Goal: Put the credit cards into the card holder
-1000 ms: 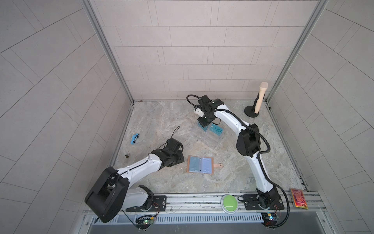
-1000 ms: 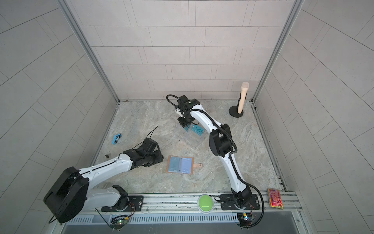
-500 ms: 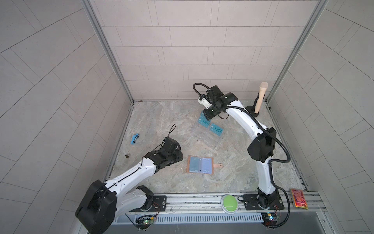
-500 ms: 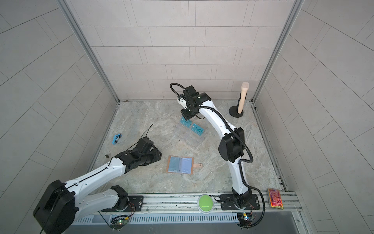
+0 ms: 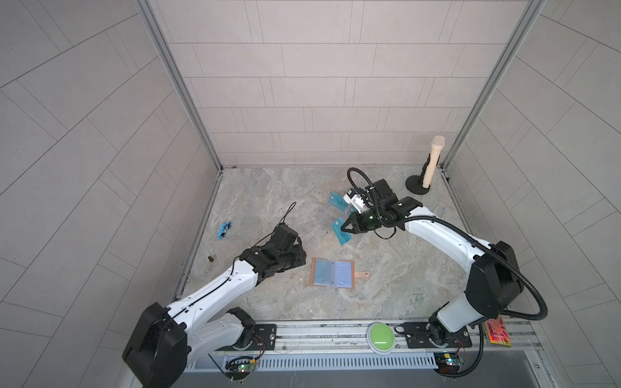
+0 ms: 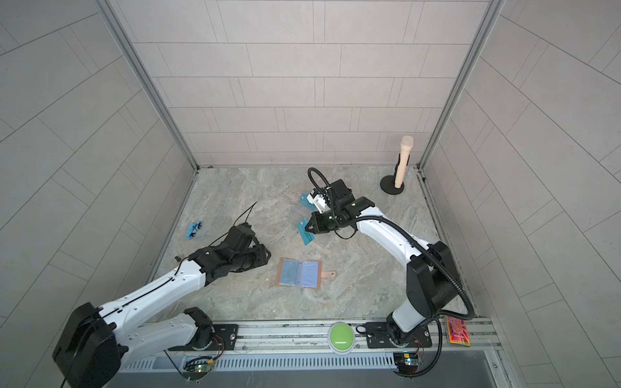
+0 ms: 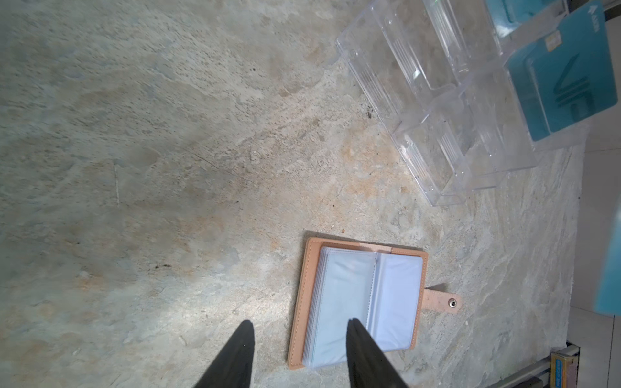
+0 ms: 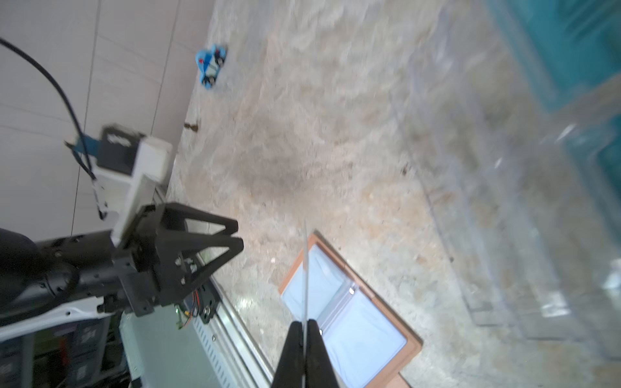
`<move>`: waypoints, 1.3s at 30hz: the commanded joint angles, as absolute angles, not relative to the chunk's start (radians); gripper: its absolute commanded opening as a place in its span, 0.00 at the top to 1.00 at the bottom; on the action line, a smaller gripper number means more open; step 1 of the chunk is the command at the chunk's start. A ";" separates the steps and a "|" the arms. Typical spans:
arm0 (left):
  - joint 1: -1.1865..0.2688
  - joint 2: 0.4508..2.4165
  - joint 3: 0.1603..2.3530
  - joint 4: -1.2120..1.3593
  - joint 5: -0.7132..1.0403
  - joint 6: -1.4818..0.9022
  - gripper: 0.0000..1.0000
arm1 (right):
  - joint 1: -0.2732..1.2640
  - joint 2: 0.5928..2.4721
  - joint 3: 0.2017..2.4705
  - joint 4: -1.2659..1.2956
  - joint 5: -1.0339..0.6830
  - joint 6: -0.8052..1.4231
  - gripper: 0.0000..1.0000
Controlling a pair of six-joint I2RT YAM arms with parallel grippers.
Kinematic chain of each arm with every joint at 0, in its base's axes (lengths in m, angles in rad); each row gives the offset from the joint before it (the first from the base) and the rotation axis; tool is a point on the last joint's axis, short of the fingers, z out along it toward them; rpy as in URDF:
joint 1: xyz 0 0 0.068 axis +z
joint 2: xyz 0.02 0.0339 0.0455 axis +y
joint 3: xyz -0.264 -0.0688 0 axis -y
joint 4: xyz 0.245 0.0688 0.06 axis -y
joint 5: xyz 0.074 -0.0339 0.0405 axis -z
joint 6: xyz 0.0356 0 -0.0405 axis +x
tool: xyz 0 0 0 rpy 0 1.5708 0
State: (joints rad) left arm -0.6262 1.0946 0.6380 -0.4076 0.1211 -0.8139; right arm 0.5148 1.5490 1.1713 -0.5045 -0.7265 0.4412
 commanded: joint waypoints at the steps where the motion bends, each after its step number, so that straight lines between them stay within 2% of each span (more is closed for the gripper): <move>1: -0.642 1.133 0.639 -0.354 0.167 -0.832 0.52 | 0.556 1.458 1.031 -0.360 -0.776 0.540 1.00; 4: -0.666 1.193 0.641 -0.301 0.177 -0.852 0.53 | 0.562 1.417 0.872 -0.234 -0.810 0.601 1.00; 8: -0.699 1.260 0.664 -0.303 0.152 -0.836 0.55 | 0.594 1.451 0.785 -0.105 -0.879 0.689 1.00; 12: -0.712 1.309 0.666 -0.286 0.152 -0.825 0.58 | 0.639 1.533 0.800 -0.125 -0.897 0.662 1.00; 17: -0.716 1.355 0.662 -0.265 0.172 -0.821 0.59 | 0.622 1.599 0.805 -0.136 -0.905 0.624 1.00; 39: -0.718 1.419 0.643 -0.216 0.190 -0.834 0.60 | 0.583 1.646 0.730 -0.081 -0.920 0.660 1.00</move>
State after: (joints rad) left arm -0.7143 1.4105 0.6422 -0.2207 0.1894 -0.8371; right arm 0.5812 1.6371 0.7273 -0.0956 -0.9058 0.6559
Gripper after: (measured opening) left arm 0.405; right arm 0.052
